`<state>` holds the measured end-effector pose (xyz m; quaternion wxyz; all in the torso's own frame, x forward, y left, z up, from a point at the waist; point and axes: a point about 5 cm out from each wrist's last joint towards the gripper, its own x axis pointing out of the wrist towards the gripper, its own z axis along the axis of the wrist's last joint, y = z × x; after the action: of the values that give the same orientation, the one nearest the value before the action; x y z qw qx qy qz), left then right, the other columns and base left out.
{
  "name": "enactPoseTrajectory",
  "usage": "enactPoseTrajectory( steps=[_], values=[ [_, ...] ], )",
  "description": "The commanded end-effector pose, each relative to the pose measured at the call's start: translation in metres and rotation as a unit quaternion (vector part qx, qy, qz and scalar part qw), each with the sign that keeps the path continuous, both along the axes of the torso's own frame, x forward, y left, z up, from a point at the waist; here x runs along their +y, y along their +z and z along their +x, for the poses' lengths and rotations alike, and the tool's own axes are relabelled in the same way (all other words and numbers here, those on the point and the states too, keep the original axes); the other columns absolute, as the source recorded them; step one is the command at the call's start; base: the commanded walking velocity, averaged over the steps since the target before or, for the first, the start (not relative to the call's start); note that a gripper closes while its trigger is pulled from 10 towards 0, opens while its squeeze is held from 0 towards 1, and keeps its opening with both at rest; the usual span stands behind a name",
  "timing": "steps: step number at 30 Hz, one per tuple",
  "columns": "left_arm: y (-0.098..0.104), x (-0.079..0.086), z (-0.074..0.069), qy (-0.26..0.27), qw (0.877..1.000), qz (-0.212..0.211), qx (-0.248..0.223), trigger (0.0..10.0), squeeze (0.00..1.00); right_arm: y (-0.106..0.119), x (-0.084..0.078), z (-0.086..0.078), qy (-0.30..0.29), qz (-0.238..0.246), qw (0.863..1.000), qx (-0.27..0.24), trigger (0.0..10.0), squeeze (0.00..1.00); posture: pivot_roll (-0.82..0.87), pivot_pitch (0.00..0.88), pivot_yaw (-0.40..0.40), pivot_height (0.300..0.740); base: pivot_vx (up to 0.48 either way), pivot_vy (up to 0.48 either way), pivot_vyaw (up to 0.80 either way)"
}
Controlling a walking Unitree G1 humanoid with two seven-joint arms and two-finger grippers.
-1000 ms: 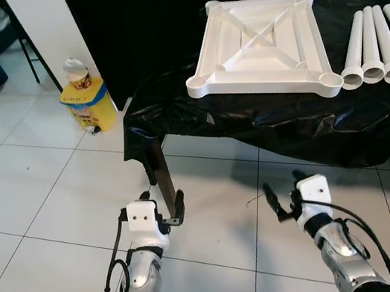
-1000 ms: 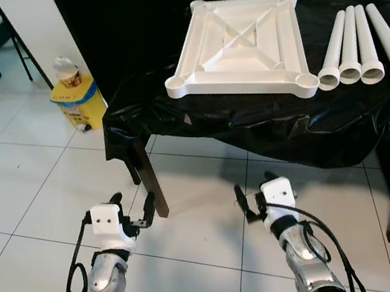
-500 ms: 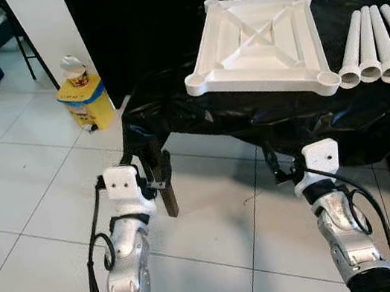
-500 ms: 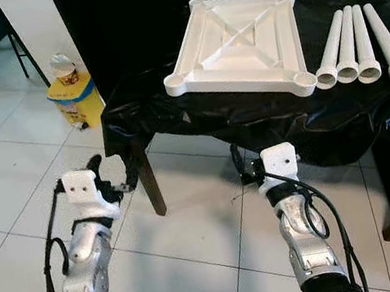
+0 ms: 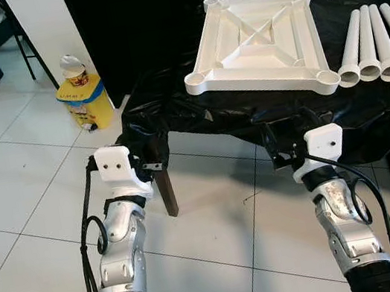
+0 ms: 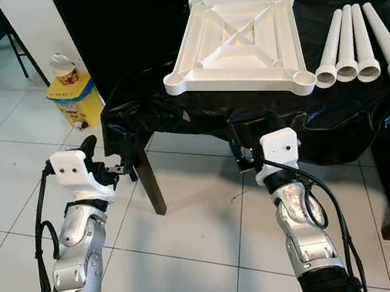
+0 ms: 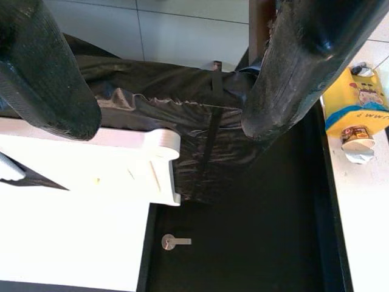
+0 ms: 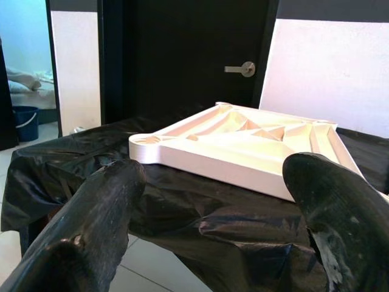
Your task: Building children table
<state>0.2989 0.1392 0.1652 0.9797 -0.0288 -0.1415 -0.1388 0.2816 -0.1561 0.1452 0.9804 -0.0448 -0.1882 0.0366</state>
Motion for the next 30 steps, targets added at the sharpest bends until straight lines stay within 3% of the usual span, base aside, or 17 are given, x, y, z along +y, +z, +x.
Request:
enactPoseTrajectory(
  steps=[1,21,30],
  values=[
    [0.000,0.002,0.000,0.015,1.000,-0.008,0.013,10.0,0.00,-0.001,-0.002,-0.001,-0.004,-0.003,1.000,0.007,10.0,0.00,-0.03,0.007,-0.010,0.740,0.000,0.000,0.00],
    [0.008,-0.003,0.002,-0.005,1.000,-0.019,0.022,10.0,0.00,-0.002,-0.004,0.000,-0.009,-0.007,1.000,0.016,10.0,0.00,-0.03,0.000,-0.009,0.740,0.000,0.000,0.00],
    [0.010,-0.004,0.003,-0.011,1.000,-0.017,0.020,10.0,0.00,-0.003,-0.004,0.001,-0.008,-0.008,1.000,0.018,10.0,0.00,-0.03,0.000,-0.007,0.740,0.259,0.000,0.00]
  ],
)
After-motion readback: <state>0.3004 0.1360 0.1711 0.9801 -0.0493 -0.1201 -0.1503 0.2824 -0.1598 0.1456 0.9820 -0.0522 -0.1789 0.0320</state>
